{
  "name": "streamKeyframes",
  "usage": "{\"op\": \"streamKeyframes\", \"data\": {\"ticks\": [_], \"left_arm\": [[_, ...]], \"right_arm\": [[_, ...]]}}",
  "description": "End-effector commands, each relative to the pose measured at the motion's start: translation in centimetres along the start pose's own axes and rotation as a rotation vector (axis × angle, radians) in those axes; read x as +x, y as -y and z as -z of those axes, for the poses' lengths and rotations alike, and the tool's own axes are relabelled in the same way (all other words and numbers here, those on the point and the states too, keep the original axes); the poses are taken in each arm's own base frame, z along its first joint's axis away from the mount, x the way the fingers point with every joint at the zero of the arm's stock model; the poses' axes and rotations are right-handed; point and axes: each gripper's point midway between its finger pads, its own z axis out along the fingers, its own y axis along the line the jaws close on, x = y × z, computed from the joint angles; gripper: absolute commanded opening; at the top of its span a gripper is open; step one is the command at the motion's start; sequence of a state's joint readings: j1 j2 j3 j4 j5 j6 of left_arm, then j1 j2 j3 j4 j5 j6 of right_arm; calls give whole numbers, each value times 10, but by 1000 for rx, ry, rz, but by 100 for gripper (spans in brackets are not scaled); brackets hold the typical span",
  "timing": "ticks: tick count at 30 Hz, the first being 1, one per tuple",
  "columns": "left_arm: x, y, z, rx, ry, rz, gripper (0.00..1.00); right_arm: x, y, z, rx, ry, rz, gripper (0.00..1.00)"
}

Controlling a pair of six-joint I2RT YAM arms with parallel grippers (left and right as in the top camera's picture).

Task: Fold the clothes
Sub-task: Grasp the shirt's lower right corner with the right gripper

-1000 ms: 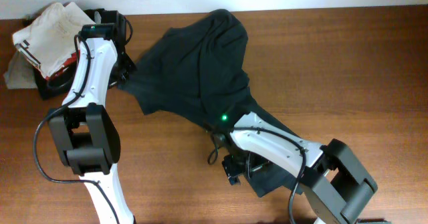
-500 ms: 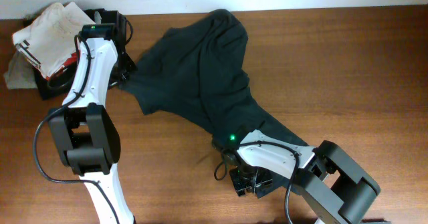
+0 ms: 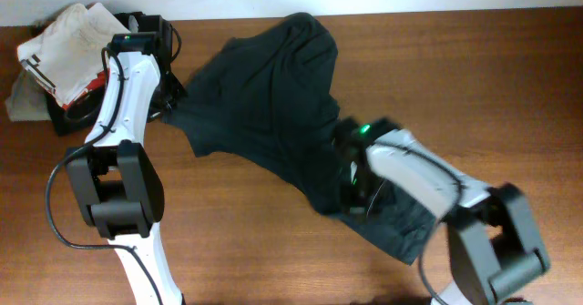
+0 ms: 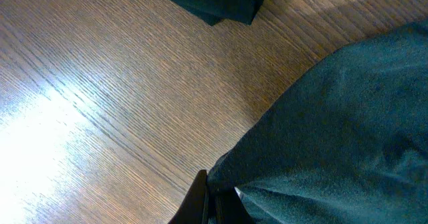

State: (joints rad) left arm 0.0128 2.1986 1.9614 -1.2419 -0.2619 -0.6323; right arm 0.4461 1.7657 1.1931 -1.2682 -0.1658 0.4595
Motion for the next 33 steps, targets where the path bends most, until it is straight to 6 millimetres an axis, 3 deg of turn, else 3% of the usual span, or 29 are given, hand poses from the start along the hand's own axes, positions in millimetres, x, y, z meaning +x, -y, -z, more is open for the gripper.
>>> {"op": "streamKeyframes", "data": {"ticks": [1, 5, 8, 10, 13, 15, 16, 17, 18, 20, 22, 24, 26, 27, 31, 33], "left_arm": [[1, -2, -4, -11, -8, 2, 2], [6, -3, -8, -22, -23, -4, 2], [16, 7, -13, 18, -57, -13, 1], [24, 12, -15, 21, -71, -30, 1], [33, 21, -14, 20, -74, -60, 1], [40, 29, -14, 23, -71, -82, 1], [43, 32, -14, 24, -71, -93, 1], [46, 35, -14, 25, -71, -103, 1], [49, 38, -14, 25, -71, -114, 1], [54, 42, -13, 24, -73, -128, 1], [56, 45, -13, 26, -72, -135, 1], [57, 46, -12, 29, -70, -137, 1], [56, 46, -12, 28, -69, -137, 1], [56, 46, -12, 28, -69, -137, 1], [57, 46, -12, 28, -70, -137, 1], [56, 47, -12, 31, -67, -136, 1]], "right_arm": [[-41, 21, 61, -86, 184, -16, 4], [-82, 92, 86, -111, 306, -234, 4], [-121, 148, 106, -166, 478, -404, 4], [-142, 201, 139, -213, 626, -567, 4], [-142, 269, 202, -231, 811, -691, 4], [-135, 309, 240, -205, 926, -752, 20], [-133, 319, 248, -191, 947, -772, 23], [-129, 330, 256, -187, 965, -794, 46], [-122, 337, 260, -184, 963, -815, 93], [-102, 340, 262, -185, 919, -849, 99], [-79, 325, 257, -202, 817, -855, 99], [-60, 301, 240, -224, 678, -846, 99], [-44, 270, 212, -230, 503, -790, 99], [-39, 259, 201, -236, 442, -783, 91], [-31, 221, 165, -238, 366, -796, 90], [-21, 200, 121, -250, 359, -790, 97]]}}
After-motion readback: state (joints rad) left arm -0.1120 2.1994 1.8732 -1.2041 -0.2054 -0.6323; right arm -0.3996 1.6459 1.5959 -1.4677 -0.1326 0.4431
